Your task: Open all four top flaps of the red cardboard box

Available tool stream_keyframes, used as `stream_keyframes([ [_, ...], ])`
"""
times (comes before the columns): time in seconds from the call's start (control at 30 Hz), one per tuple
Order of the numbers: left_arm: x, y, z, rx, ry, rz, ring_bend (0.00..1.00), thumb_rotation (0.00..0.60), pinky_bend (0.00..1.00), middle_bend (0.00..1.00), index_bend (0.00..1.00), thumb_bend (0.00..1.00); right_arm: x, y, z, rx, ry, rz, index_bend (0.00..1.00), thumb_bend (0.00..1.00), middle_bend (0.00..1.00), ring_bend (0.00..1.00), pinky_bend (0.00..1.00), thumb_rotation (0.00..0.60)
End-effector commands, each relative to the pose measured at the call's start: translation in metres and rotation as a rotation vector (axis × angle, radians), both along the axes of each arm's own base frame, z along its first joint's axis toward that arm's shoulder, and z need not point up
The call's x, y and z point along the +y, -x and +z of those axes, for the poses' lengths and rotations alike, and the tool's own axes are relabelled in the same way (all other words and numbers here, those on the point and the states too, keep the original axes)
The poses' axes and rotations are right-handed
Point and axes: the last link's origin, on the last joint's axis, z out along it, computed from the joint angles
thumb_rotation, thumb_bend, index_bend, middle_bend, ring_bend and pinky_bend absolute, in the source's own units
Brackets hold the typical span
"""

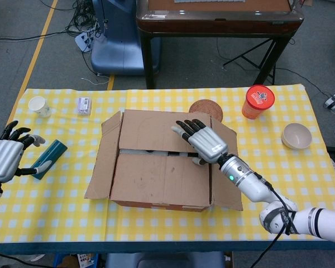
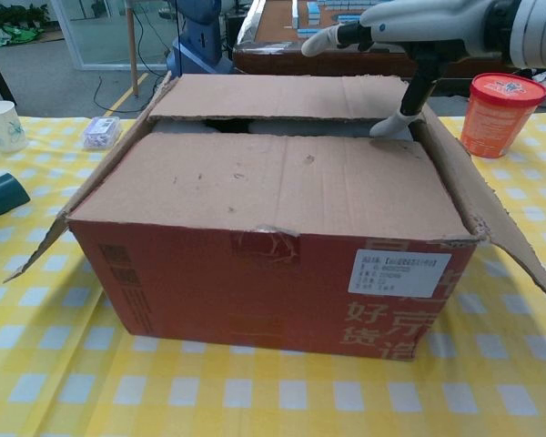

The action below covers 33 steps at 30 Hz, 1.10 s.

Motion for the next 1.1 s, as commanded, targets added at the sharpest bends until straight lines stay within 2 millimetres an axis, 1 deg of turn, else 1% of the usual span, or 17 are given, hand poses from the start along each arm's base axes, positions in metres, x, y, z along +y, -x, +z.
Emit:
stream_keyframes([
  [0.03,-0.001,0.002,0.001,-0.001,-0.002,0.002,0.19,0.353,0.00,0.42,0.43,0.23,-0.008,-0.004,-0.002,0.009,0.015,-0.003,0.00,0.17,0.00,0.00,0.07,0.600],
  [0.2,-0.002,0.004,0.002,-0.004,-0.002,0.005,0.19,0.357,0.00,0.42,0.43,0.23,-0.020,-0.005,-0.004,0.007,0.028,-0.031,0.00,0.17,0.00,0.00,0.07,0.600],
  [0.43,-0.002,0.007,0.001,-0.009,0.000,0.009,0.19,0.352,0.00,0.41,0.43,0.23,-0.027,-0.007,-0.008,0.001,0.025,-0.051,0.00,0.17,0.00,0.00,0.07,0.600],
  [0.6,-0.003,0.009,0.001,-0.011,0.002,0.011,0.19,0.354,0.00,0.41,0.43,0.23,-0.024,-0.005,-0.007,0.008,0.016,-0.055,0.00,0.17,0.00,0.00,0.07,0.600],
  [0.87,-0.003,0.011,0.000,-0.013,0.009,0.009,0.19,0.354,0.00,0.41,0.43,0.23,-0.023,-0.003,-0.012,0.024,0.008,-0.059,0.00,0.17,0.00,0.00,0.07,0.600],
  [1.1,-0.004,0.015,0.000,-0.016,0.010,0.018,0.19,0.354,0.00,0.41,0.43,0.23,-0.015,-0.003,-0.013,0.015,-0.008,-0.055,0.00,0.17,0.00,0.00,0.07,0.600],
])
